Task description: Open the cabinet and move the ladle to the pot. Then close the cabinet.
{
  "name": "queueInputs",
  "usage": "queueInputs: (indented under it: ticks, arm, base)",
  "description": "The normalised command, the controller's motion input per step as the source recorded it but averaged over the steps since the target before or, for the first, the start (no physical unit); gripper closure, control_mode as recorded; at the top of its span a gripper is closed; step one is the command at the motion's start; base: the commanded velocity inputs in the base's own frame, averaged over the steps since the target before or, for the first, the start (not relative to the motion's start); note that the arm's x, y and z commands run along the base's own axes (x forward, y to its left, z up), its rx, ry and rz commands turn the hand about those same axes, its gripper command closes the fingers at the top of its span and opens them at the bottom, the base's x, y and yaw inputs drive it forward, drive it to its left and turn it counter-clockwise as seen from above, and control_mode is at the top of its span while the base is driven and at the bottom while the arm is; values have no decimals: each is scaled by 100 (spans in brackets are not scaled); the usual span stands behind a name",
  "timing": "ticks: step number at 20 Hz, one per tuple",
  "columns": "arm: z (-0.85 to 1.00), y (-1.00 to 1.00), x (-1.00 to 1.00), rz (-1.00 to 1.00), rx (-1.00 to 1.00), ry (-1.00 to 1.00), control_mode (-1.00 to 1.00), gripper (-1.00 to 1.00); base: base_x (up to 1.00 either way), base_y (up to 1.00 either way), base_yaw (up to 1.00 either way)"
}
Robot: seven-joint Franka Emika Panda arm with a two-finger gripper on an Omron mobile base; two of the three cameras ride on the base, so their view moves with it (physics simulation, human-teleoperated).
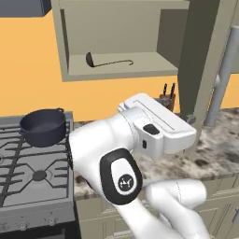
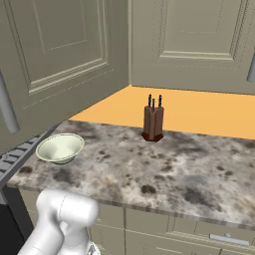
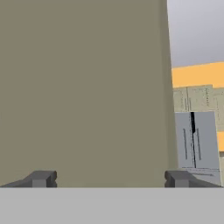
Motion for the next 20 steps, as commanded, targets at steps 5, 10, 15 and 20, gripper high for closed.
queueInputs:
  ticks: [5, 10, 15, 20]
  arm:
    - [0, -100, -12, -15, 0, 1, -100, -100]
    - [0, -100, 0, -5, 0, 3, -100, -100]
    - [1, -91, 2, 0, 0, 3, -100, -100]
    - [0, -60, 1, 0, 0, 1, -100, -100]
  base:
    - [0, 0, 0]
    - [0, 0, 0]
    - [0, 0, 0]
    - [0, 0, 0]
